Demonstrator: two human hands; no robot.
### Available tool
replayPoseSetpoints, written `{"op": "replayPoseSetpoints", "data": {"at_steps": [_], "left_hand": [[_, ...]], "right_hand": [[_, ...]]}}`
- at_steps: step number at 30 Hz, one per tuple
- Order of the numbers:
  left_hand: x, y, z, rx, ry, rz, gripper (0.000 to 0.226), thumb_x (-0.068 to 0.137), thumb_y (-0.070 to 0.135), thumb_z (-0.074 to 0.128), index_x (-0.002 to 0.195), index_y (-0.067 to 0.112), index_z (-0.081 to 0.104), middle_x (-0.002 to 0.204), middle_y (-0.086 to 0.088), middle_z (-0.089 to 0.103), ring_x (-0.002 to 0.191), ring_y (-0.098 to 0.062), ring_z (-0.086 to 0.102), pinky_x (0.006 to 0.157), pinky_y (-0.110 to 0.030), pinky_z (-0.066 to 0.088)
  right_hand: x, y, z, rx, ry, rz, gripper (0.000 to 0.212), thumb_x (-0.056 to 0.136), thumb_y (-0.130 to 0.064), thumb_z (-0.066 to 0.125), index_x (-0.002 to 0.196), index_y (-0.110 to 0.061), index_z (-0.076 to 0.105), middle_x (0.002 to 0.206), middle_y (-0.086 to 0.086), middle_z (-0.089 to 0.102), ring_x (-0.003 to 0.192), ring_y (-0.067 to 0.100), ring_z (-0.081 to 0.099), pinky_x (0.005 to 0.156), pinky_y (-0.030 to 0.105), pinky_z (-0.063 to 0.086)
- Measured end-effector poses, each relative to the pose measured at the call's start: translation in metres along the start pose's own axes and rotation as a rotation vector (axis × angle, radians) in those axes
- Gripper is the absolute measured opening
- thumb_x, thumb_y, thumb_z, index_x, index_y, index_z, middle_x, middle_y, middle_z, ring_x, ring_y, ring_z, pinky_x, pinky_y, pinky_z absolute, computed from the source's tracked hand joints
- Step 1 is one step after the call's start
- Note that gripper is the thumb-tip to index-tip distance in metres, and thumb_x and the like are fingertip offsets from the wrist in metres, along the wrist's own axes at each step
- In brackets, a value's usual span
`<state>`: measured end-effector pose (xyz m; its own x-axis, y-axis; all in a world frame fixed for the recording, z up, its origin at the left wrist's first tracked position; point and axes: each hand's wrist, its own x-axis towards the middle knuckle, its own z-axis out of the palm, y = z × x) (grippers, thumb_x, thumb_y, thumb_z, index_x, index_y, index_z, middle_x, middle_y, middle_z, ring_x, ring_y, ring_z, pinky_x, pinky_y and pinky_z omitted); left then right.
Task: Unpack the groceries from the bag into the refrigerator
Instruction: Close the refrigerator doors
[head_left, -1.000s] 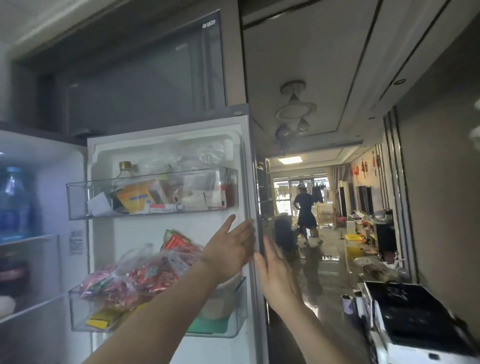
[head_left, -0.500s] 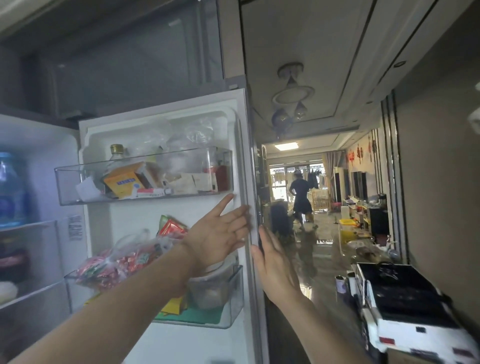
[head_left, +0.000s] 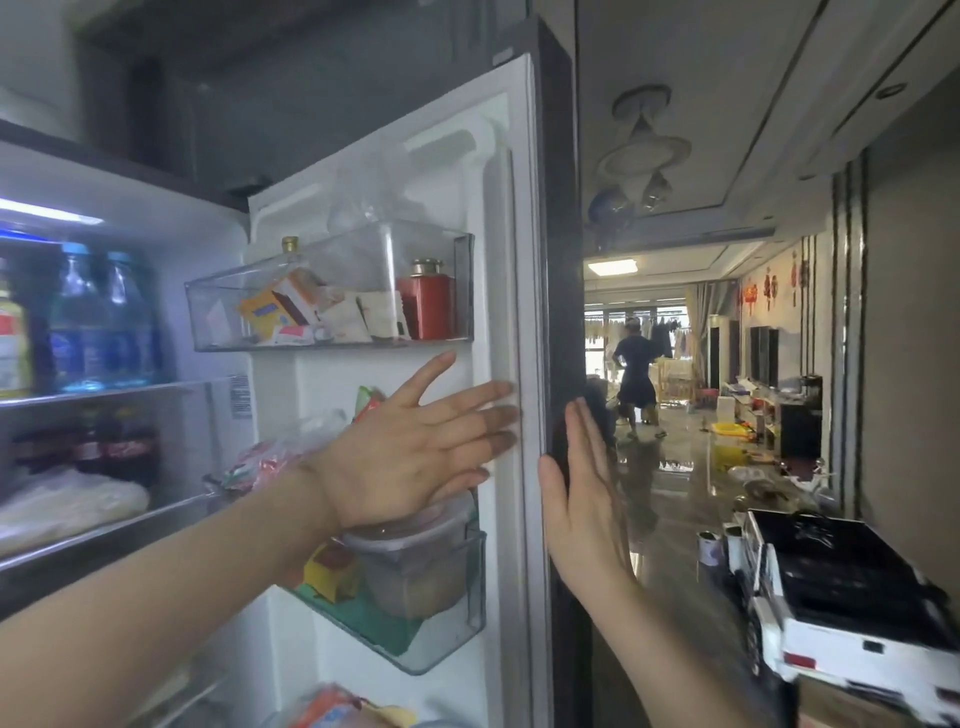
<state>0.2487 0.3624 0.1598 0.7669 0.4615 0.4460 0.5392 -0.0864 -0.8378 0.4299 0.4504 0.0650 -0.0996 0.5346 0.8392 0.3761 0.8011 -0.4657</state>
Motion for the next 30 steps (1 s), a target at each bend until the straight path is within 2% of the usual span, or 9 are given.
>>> {"op": "replayPoseSetpoints", "data": {"at_steps": [4,6,10,14,16,19,22,27,30], "left_hand": [[-0.039,-0.009,-0.026,0.003,0.02,-0.006,0.038,0.102,0.036,0.039,0.133,0.022,0.055,0.148,0.004,0.042,0.144,-0.018,0.024,0.114,-0.058,0.017],[-0.06,-0.013,-0.039,0.007,0.027,-0.019,0.037,0.101,0.036,0.041,0.132,0.022,0.056,0.147,0.003,0.043,0.143,-0.02,0.026,0.113,-0.059,0.019],[-0.106,-0.015,-0.072,0.015,0.042,-0.086,0.038,0.101,0.036,0.04,0.13,0.019,0.056,0.14,-0.001,0.052,0.139,-0.025,0.035,0.111,-0.059,0.021],[-0.136,-0.016,-0.117,-0.003,0.077,-0.202,0.042,0.1,0.039,0.032,0.132,0.016,0.045,0.122,-0.01,0.061,0.121,-0.028,0.054,0.11,-0.055,0.024],[-0.138,-0.023,-0.138,0.006,0.071,-0.238,0.044,0.1,0.039,0.033,0.134,0.016,0.048,0.129,-0.011,0.058,0.122,-0.029,0.053,0.111,-0.053,0.025],[-0.141,-0.041,-0.165,0.04,0.014,-0.275,0.047,0.1,0.041,0.037,0.138,0.017,0.049,0.145,-0.009,0.044,0.136,-0.028,0.038,0.114,-0.051,0.022],[-0.149,-0.058,-0.181,0.089,-0.072,-0.294,0.048,0.1,0.044,0.035,0.137,0.018,0.05,0.15,-0.006,0.038,0.143,-0.026,0.027,0.116,-0.051,0.018],[-0.194,-0.084,-0.189,0.255,-0.327,-0.334,0.05,0.099,0.048,0.034,0.12,0.014,0.065,0.138,-0.006,0.053,0.14,-0.027,0.033,0.117,-0.051,0.013],[-0.235,-0.1,-0.195,0.323,-0.465,-0.41,0.049,0.099,0.047,0.034,0.118,0.013,0.065,0.136,-0.005,0.054,0.139,-0.027,0.033,0.117,-0.051,0.014]], "right_hand": [[-0.01,-0.039,0.006,0.049,0.044,-0.049,0.062,0.094,-0.052,0.021,0.151,-0.032,0.008,0.157,-0.021,-0.002,0.141,-0.008,0.0,0.103,-0.002,-0.001],[-0.02,-0.062,0.008,0.098,0.041,-0.079,0.061,0.094,-0.05,0.023,0.151,-0.033,0.009,0.157,-0.021,-0.003,0.142,-0.005,0.002,0.105,-0.001,0.001],[-0.046,-0.113,0.017,0.167,0.033,-0.157,0.059,0.094,-0.043,0.028,0.149,-0.032,0.009,0.158,-0.017,-0.001,0.145,0.001,0.003,0.111,0.007,0.003],[-0.072,-0.156,0.035,0.269,0.074,-0.226,0.064,0.096,-0.037,0.035,0.152,-0.016,0.011,0.16,-0.004,0.004,0.146,0.011,0.008,0.117,0.023,0.011],[-0.082,-0.176,0.046,0.332,0.062,-0.228,0.067,0.095,-0.037,0.038,0.152,-0.016,0.009,0.16,-0.003,0.009,0.146,0.013,0.011,0.117,0.027,0.014],[-0.091,-0.207,0.065,0.385,0.043,-0.3,0.069,0.095,-0.037,0.043,0.151,-0.008,0.015,0.157,0.001,0.019,0.144,0.016,0.02,0.115,0.024,0.018],[-0.098,-0.235,0.089,0.446,0.004,-0.387,0.065,0.097,-0.04,0.041,0.149,-0.006,0.02,0.156,0.002,0.021,0.143,0.017,0.023,0.114,0.023,0.019],[-0.107,-0.276,0.133,0.374,-0.137,-0.553,0.063,0.097,-0.041,0.04,0.15,-0.014,0.02,0.159,-0.001,0.016,0.145,0.011,0.016,0.116,0.022,0.016],[-0.11,-0.296,0.167,0.328,-0.219,-0.636,0.065,0.096,-0.04,0.041,0.151,-0.016,0.018,0.159,-0.002,0.014,0.145,0.009,0.015,0.115,0.029,0.024]]}}
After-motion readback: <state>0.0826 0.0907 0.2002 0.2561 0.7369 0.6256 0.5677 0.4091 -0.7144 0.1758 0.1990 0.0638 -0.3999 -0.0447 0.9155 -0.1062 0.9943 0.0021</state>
